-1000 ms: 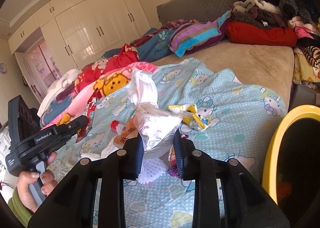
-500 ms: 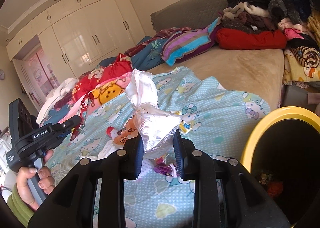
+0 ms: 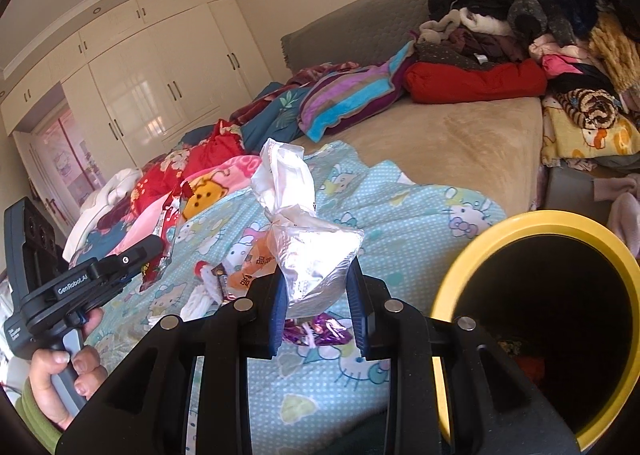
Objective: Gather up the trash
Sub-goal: 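Carry the red wrapper and white bag over the yellow-rimmed bin with both grippers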
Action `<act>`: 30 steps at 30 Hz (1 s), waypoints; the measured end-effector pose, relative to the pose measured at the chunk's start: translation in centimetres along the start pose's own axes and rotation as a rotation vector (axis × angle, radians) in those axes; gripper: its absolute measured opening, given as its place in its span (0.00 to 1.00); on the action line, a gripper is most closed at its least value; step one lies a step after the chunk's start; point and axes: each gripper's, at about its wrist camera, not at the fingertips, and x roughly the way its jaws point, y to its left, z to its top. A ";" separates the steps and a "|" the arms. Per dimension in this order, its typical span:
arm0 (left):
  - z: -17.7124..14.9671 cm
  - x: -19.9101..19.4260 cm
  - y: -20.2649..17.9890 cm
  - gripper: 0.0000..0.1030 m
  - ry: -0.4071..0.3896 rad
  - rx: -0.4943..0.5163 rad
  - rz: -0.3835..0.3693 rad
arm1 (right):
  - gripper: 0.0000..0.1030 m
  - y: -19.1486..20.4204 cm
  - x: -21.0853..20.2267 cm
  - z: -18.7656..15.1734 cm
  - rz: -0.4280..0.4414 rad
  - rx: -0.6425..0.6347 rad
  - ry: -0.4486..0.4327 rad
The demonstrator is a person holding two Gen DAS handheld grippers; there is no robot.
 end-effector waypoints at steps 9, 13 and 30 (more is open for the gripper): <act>-0.9 1.0 -3.2 0.07 0.022 0.053 -0.038 | 0.25 -2.9 -1.9 1.2 -0.040 0.019 0.007; -1.1 1.3 -4.2 0.07 0.028 0.070 -0.052 | 0.25 -4.4 -2.8 2.0 -0.050 0.044 0.007; -2.2 2.6 -8.6 0.07 0.047 0.137 -0.106 | 0.25 -10.2 -7.7 1.8 -0.135 0.088 -0.004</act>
